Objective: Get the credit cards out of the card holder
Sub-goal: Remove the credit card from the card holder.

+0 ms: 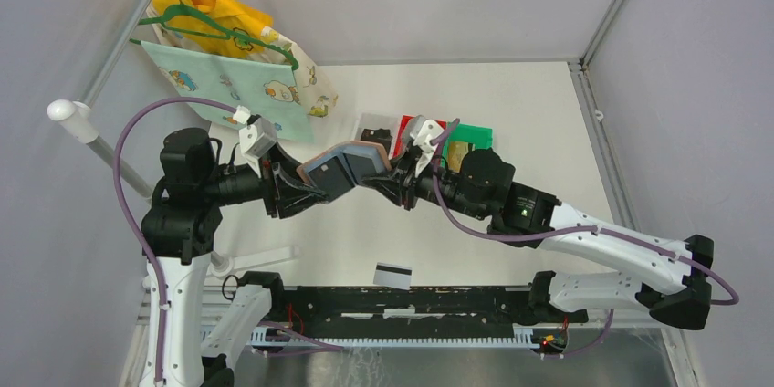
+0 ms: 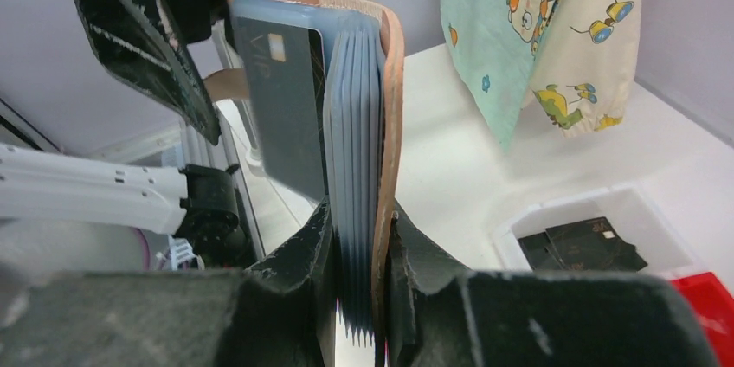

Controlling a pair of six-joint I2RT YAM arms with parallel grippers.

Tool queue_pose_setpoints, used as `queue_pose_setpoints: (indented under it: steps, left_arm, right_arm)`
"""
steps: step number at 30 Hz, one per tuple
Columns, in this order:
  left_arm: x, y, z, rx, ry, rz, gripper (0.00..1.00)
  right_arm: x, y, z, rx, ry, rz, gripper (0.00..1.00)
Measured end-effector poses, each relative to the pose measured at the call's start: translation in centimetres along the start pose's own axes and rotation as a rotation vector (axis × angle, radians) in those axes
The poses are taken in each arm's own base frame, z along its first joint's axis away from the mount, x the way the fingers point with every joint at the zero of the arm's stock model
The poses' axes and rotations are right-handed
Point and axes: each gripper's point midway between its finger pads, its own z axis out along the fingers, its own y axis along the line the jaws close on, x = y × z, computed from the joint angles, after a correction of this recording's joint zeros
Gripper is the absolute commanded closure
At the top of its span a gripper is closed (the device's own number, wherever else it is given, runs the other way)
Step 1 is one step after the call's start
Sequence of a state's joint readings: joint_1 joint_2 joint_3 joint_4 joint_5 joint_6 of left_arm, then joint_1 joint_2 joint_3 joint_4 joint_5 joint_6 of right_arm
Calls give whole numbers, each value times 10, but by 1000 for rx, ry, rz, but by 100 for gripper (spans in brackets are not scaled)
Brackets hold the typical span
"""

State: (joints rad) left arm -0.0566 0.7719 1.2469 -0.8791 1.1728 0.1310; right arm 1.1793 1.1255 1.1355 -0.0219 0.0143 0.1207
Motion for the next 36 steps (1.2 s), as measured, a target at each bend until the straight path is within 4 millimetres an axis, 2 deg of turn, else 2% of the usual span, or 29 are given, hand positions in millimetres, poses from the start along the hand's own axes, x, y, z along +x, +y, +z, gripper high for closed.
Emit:
queue_pose_setpoints:
  steps: [5, 9, 10, 16, 26, 31, 36]
  left_arm:
    - [-1, -3, 0, 15, -3, -19, 57]
    - [-1, 0, 0, -4, -3, -26, 42]
    - [-2, 3, 0, -25, -5, -26, 35]
    - [-2, 14, -1, -105, -21, -64, 28]
    - [-19, 4, 1, -85, -138, -132, 30]
    - [-30, -2, 2, -52, -234, -194, 36]
    - [-51, -7, 2, -19, -294, -213, 46]
  right_arm:
    - [-9, 0, 1, -24, -78, 113, 100]
    - [-23, 12, 2, -82, -129, 172, 100]
    - [-25, 14, 1, -93, -137, 183, 100]
    - [-35, 19, 1, -117, -172, 241, 100]
    - [-43, 13, -4, -98, -238, 332, 100]
    - [-43, 15, -5, -113, -265, 388, 100]
    - [-48, 16, -5, -124, -299, 432, 100]
